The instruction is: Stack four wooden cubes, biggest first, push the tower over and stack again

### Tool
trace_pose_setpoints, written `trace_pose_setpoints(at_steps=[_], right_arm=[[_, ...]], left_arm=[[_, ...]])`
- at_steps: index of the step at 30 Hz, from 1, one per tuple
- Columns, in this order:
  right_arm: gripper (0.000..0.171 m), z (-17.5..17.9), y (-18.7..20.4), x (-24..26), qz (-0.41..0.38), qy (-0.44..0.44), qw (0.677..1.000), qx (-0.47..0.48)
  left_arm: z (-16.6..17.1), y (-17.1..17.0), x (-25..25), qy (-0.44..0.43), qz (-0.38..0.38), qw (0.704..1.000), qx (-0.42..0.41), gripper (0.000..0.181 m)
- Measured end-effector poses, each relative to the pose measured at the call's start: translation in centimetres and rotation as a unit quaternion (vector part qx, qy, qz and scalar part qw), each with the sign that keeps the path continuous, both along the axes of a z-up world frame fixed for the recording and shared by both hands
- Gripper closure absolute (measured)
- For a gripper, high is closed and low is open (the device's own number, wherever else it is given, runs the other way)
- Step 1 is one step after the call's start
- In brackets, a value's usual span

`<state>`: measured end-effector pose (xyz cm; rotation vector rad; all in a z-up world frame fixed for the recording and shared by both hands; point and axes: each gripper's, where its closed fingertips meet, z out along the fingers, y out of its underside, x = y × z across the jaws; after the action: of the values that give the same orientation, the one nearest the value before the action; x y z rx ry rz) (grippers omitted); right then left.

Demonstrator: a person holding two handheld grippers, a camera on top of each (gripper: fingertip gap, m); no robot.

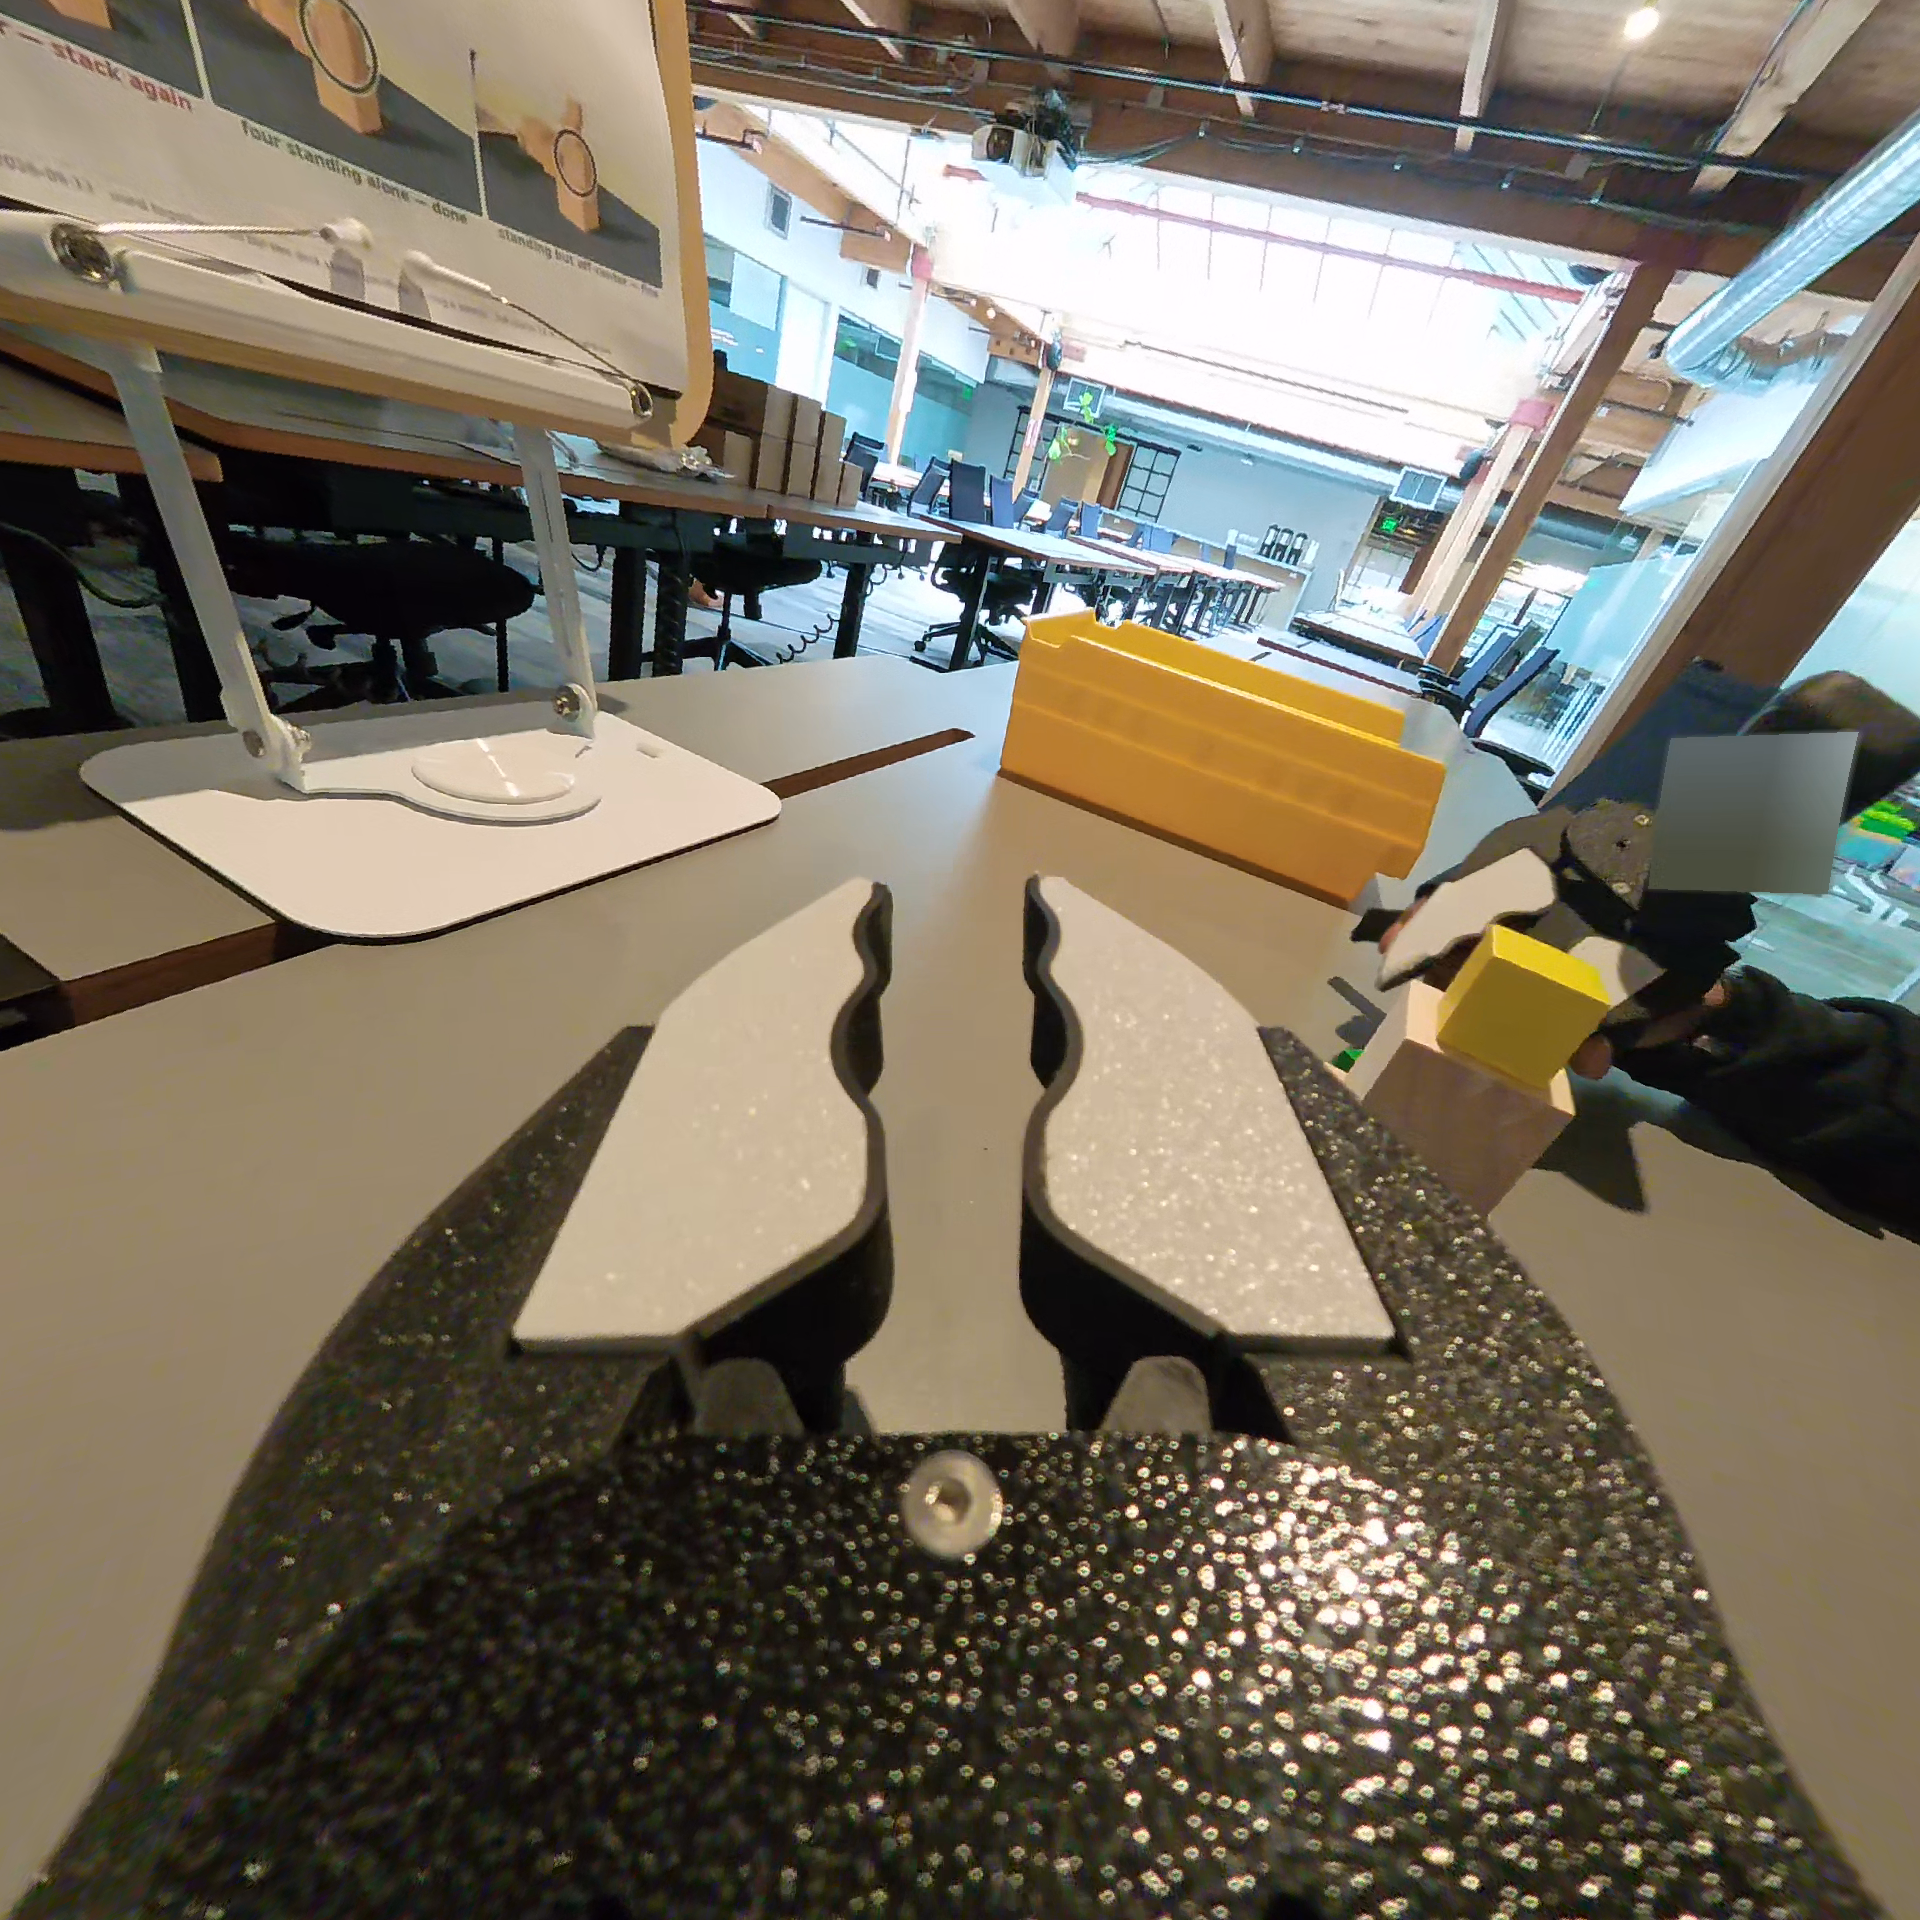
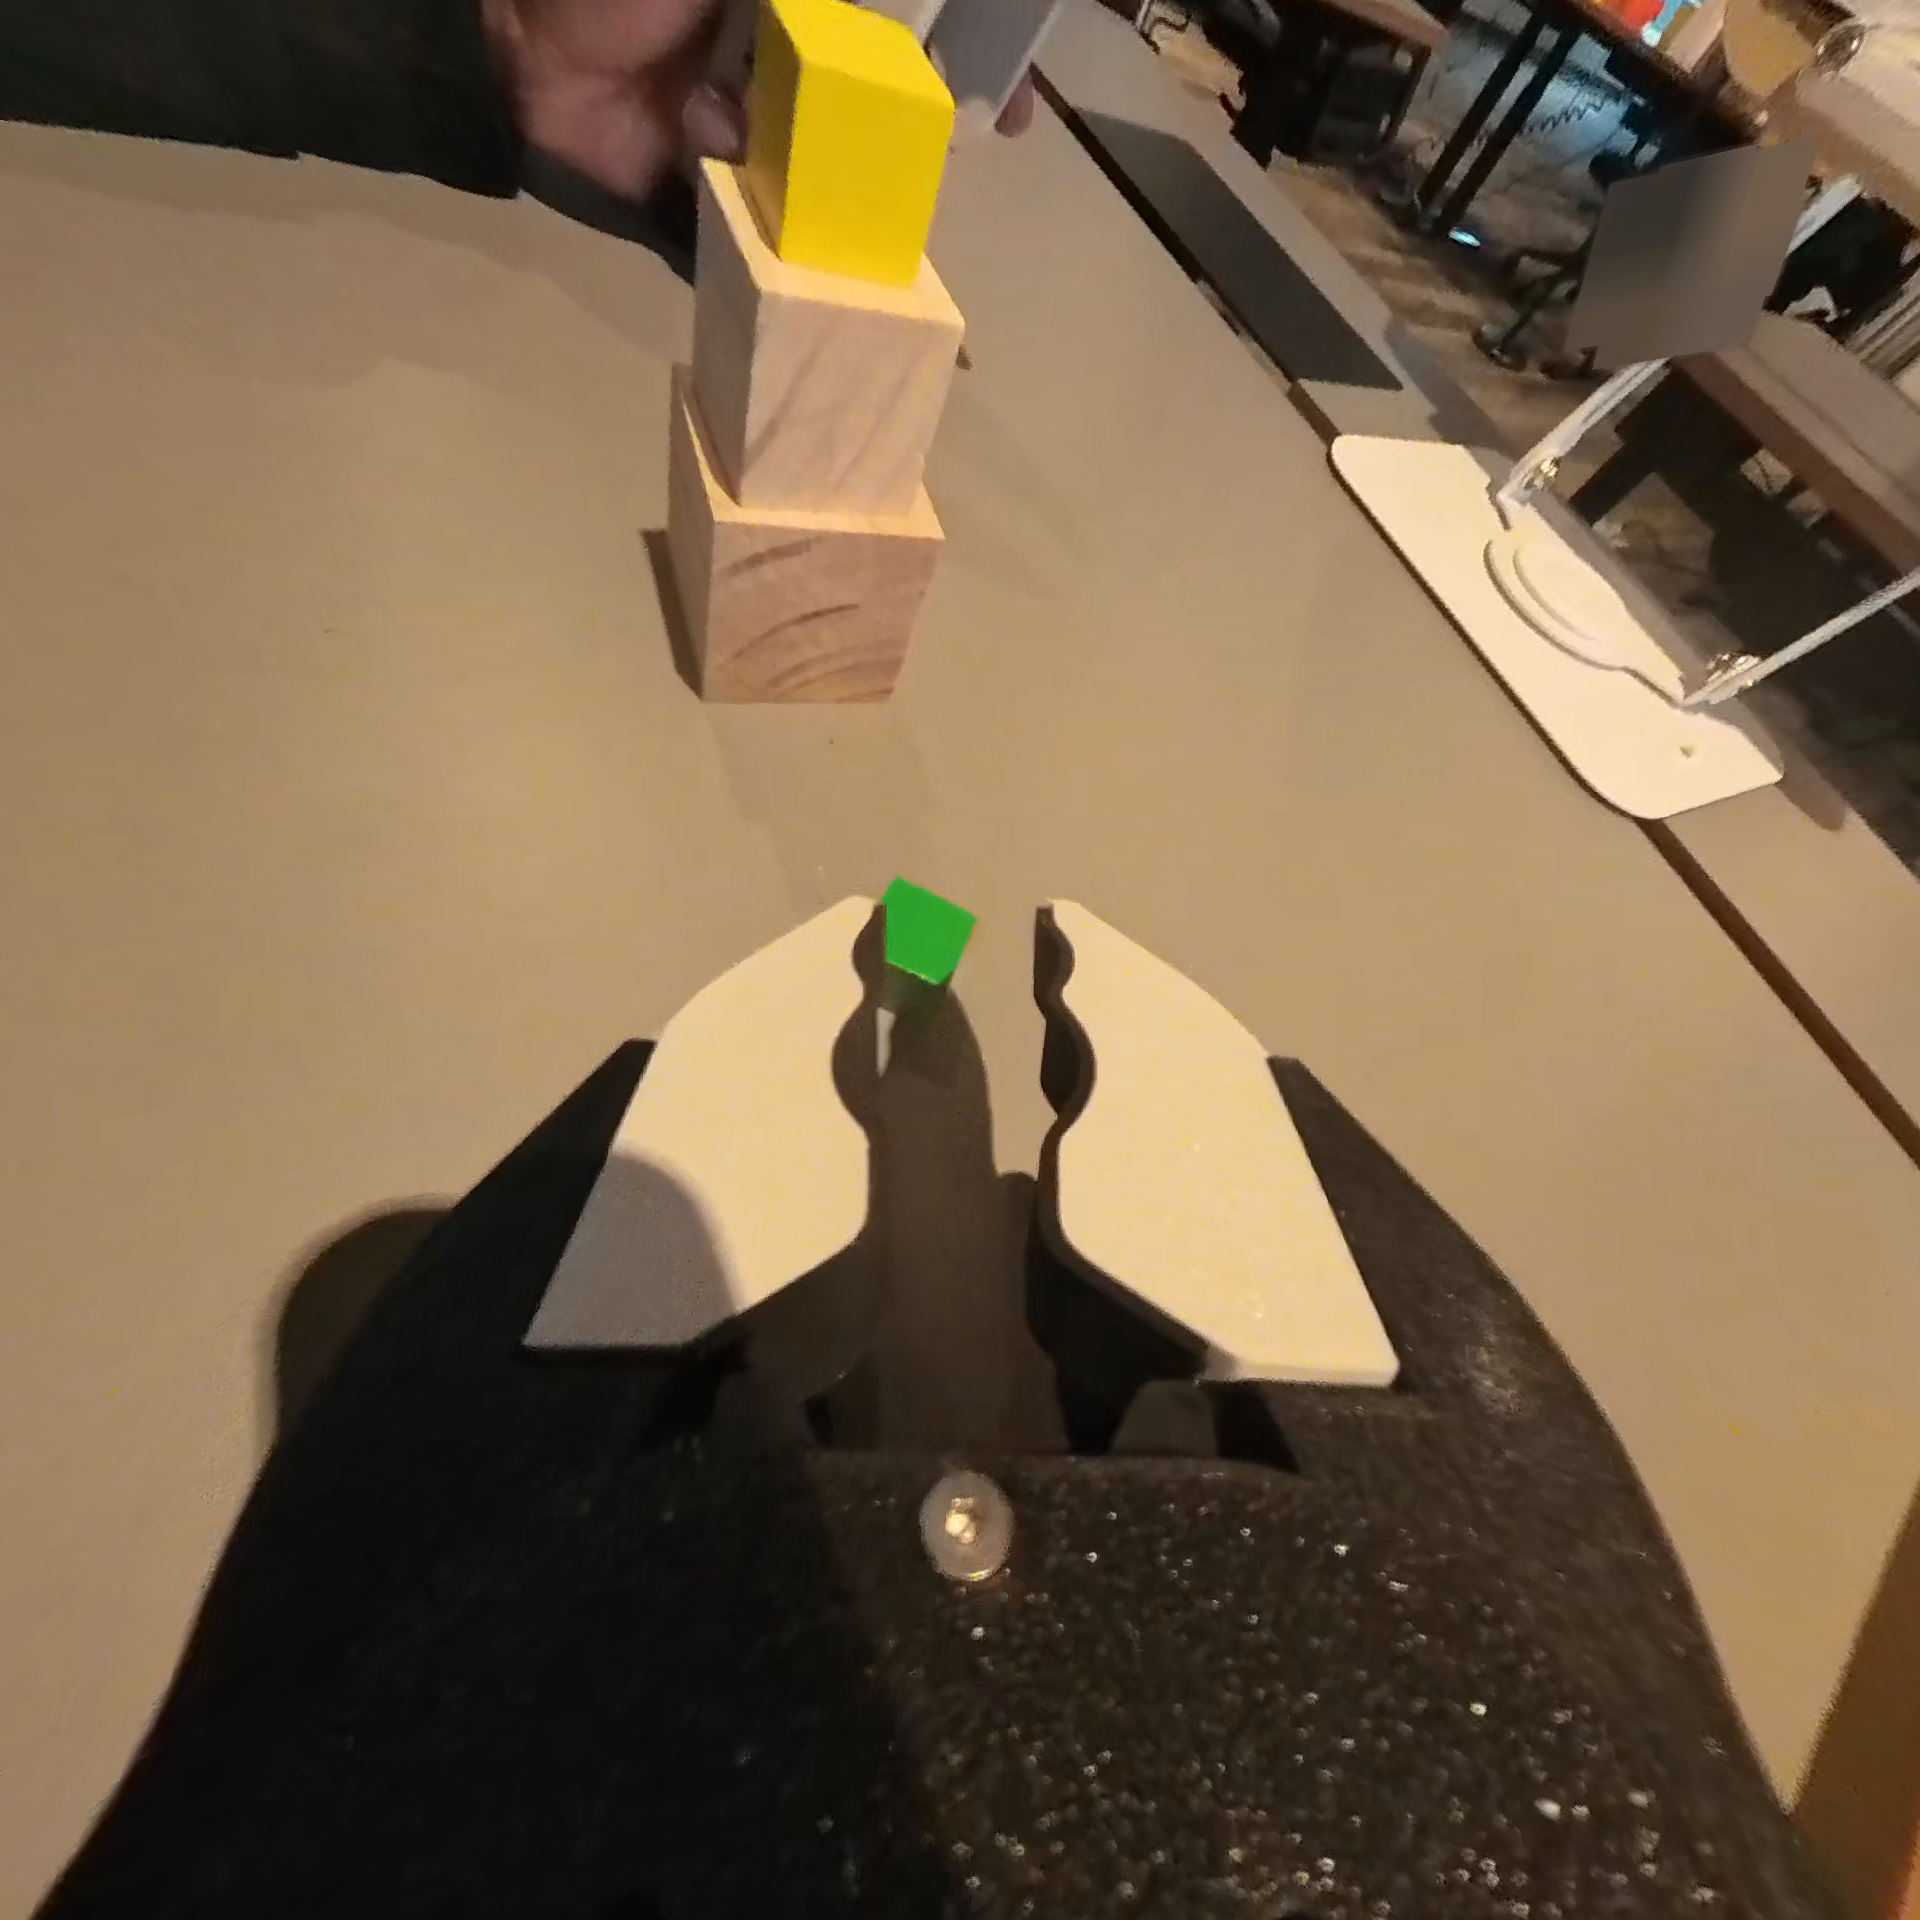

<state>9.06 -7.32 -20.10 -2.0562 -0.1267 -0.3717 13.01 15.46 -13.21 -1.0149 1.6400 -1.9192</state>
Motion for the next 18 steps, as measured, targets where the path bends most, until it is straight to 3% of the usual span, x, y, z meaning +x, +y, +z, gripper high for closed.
trace_pose_setpoints(at_steps=[18], right_arm=[[0.130,-0.96,0.92,1.12,-0.111,0.096,0.989,-0.021]], left_arm=[[-0.19,-0.08,0.20,0.010,-0.004,1.000,0.002,0.157]])
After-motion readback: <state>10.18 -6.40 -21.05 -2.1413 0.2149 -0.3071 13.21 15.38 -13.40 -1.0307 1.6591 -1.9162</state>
